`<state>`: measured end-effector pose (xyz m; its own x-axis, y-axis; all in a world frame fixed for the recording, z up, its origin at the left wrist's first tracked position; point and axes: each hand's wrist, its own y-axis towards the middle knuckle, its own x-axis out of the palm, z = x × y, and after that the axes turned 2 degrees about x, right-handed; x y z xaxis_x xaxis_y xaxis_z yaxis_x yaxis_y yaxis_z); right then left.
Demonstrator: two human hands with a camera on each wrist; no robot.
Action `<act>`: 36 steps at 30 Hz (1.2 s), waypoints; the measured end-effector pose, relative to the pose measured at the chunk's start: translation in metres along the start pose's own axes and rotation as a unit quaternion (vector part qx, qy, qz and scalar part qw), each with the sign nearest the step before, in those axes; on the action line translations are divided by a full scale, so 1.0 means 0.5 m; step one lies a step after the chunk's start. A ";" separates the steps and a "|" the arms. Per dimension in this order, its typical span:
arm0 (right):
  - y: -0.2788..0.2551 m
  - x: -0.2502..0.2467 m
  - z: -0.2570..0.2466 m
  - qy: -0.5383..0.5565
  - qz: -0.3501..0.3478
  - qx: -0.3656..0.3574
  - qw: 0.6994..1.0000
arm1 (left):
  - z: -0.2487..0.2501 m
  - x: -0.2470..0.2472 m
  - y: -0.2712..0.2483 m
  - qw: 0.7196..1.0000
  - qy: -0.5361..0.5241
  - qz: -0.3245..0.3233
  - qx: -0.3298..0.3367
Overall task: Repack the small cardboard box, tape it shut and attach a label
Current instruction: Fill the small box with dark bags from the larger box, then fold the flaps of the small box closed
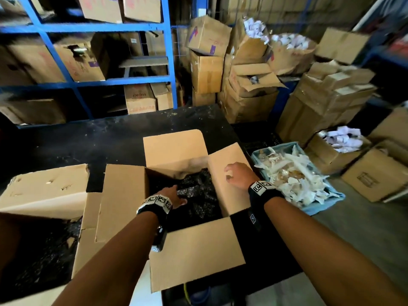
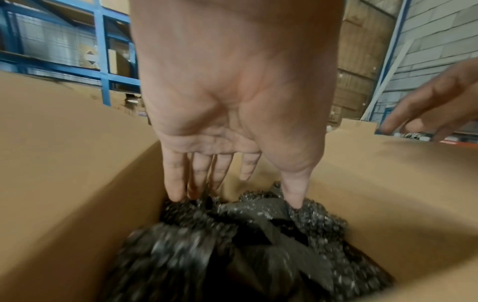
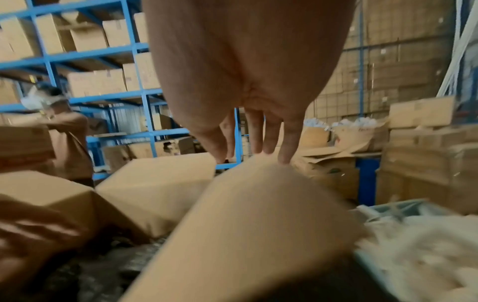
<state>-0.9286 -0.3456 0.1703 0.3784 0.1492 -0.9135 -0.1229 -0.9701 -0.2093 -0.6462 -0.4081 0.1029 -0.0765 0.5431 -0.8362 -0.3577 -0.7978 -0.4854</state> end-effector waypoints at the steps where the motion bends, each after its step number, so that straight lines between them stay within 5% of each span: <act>1: -0.010 -0.012 0.020 -0.009 0.009 0.008 1.000 | 0.001 0.007 -0.012 1.000 -0.006 0.001 -0.003; 5: -0.040 -0.051 0.110 -0.020 0.052 0.067 0.996 | 0.004 0.035 -0.081 1.000 -0.022 0.000 -0.021; 8: -0.060 -0.064 0.123 0.062 0.022 0.084 0.994 | 0.012 0.058 -0.130 0.999 -0.036 0.018 0.002; 14: -0.055 -0.066 0.073 0.286 0.082 0.021 0.954 | 0.035 0.097 -0.224 0.994 -0.073 0.068 0.038; 18: -0.083 -0.051 -0.026 0.211 0.016 -0.095 0.973 | 0.034 0.107 -0.257 0.991 -0.080 0.095 0.055; 22: -0.103 0.041 -0.086 0.060 -0.116 -0.153 0.979 | 0.015 0.065 -0.282 0.979 -0.065 0.188 0.031; 26: -0.114 0.126 -0.094 -0.071 -0.144 -0.180 0.970 | -0.057 -0.012 -0.311 0.956 0.005 0.274 -0.108; 30: -0.129 0.159 -0.072 -0.101 -0.158 -0.137 0.973 | -0.160 -0.042 -0.348 0.938 -0.022 0.208 -0.275; 36: -0.123 0.189 -0.045 -0.087 -0.142 -0.136 0.977 | -0.200 -0.045 -0.379 0.920 -0.166 0.290 -0.204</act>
<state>-0.8648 -0.2763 0.1047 0.1980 0.4273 -0.8822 0.2215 -0.8962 -0.3844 -0.4838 -0.2956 0.1883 -0.4481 -0.0099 -0.8939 0.2077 -0.9737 -0.0934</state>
